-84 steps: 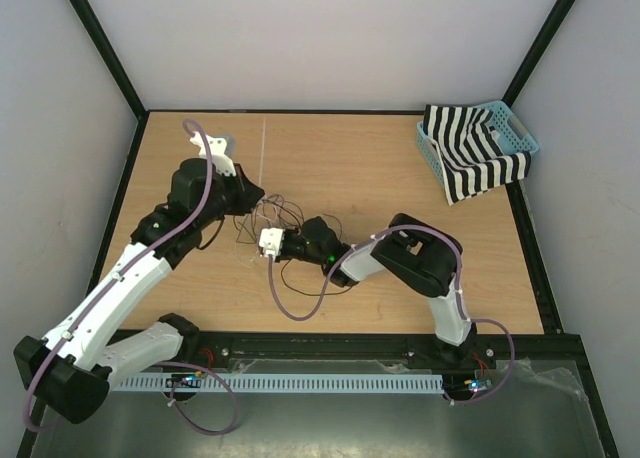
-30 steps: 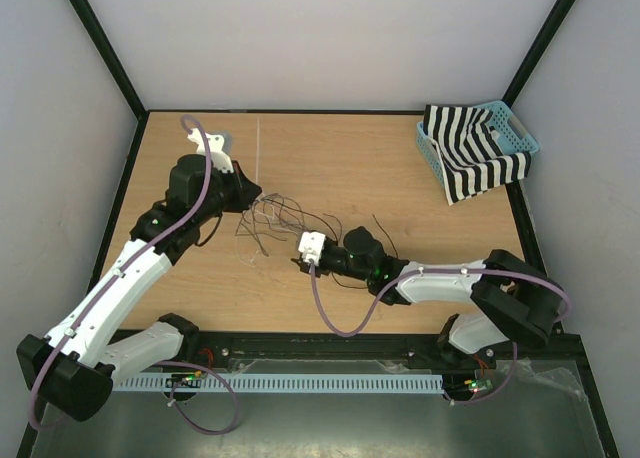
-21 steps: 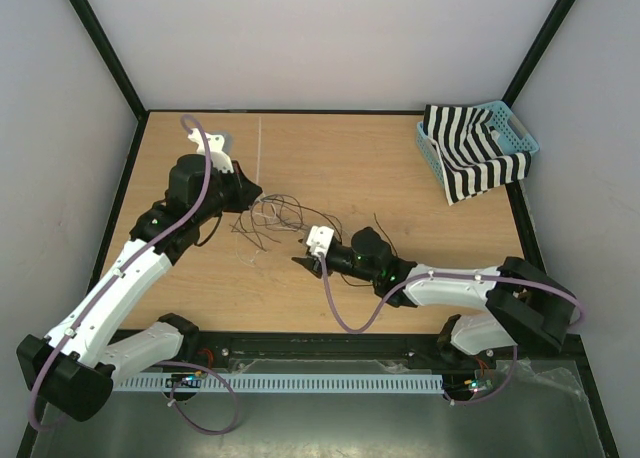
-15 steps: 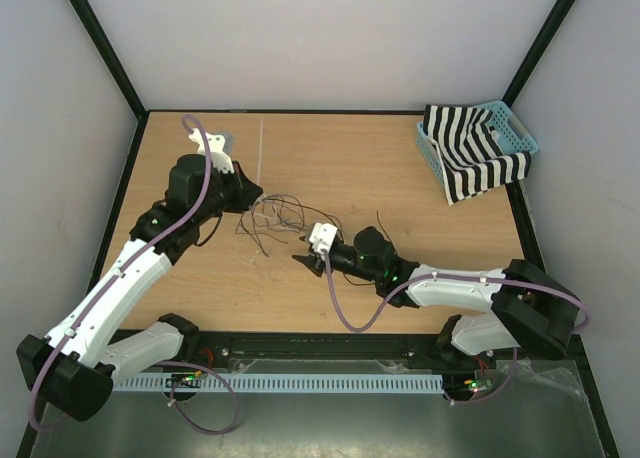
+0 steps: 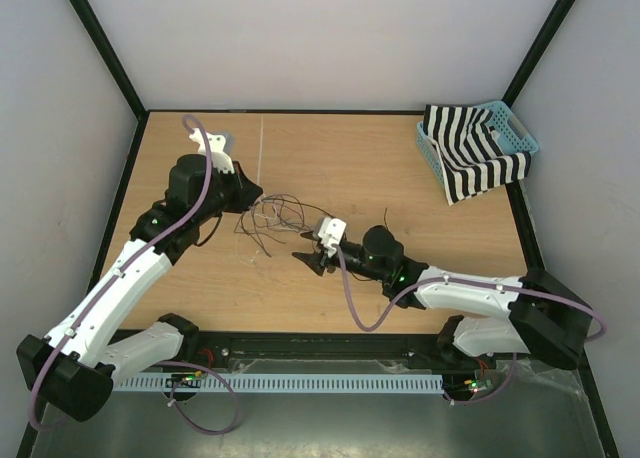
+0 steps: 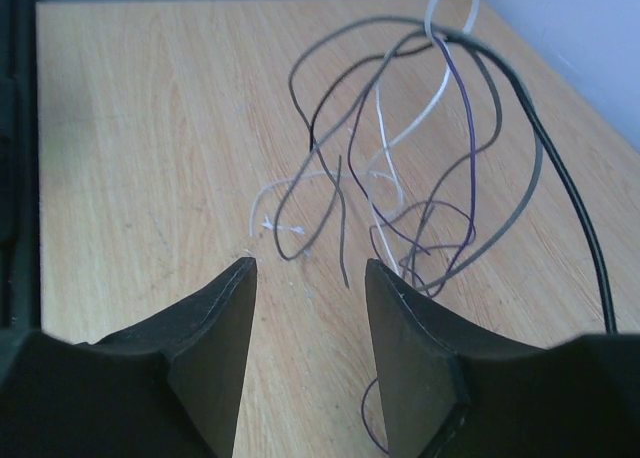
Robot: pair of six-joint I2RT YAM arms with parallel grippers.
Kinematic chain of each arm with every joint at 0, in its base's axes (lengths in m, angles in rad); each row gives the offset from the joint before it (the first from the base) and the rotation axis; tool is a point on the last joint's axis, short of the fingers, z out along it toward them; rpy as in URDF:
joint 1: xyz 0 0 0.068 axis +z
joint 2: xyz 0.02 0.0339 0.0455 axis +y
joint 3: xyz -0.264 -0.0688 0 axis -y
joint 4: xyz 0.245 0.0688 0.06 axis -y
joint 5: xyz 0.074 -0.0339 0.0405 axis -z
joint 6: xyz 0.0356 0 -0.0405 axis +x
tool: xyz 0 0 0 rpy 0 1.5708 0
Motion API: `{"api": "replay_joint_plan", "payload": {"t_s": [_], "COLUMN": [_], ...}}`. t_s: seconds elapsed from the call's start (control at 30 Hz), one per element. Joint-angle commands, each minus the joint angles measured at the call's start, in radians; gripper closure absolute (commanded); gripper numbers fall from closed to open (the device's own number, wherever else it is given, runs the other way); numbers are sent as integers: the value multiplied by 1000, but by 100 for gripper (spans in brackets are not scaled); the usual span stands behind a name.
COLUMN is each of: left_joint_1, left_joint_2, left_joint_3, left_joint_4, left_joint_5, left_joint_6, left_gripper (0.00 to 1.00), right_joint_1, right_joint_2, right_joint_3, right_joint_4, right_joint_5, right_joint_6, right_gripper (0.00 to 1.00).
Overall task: Zip-tie the wires
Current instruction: Adjust the cable at the center of the board.
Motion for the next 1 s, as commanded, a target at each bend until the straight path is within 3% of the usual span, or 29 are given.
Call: {"api": "replay_joint_plan", "payload": {"t_s": [0.0, 0.37, 0.53, 0.63, 0.7, 0.87, 0.97], "left_joint_1": [10, 15, 15, 16, 17, 17, 17], "left_joint_2": [0, 7, 10, 11, 11, 7, 7], "left_joint_3": [41, 42, 42, 41, 38, 33, 29], "left_joint_4": [23, 23, 22, 22, 24, 27, 31], "left_joint_5": [2, 9, 10, 14, 17, 21, 24], "left_joint_6": [15, 17, 14, 14, 12, 4, -1], "left_gripper": [100, 100, 100, 100, 100, 100, 100], "right_joint_1": [-20, -105, -109, -108, -115, -117, -115], "right_joint_2": [-72, -153, -60, 21, 38, 32, 63], "right_joint_3": [7, 68, 150, 178, 186, 214, 218], "right_joint_4": [14, 132, 150, 161, 121, -9, 45], "right_joint_5": [-124, -629, -964, -1041, -936, -469, -410], "right_joint_6": [82, 307, 385, 429, 401, 269, 285], "right_gripper": [43, 48, 51, 56, 59, 59, 58]}}
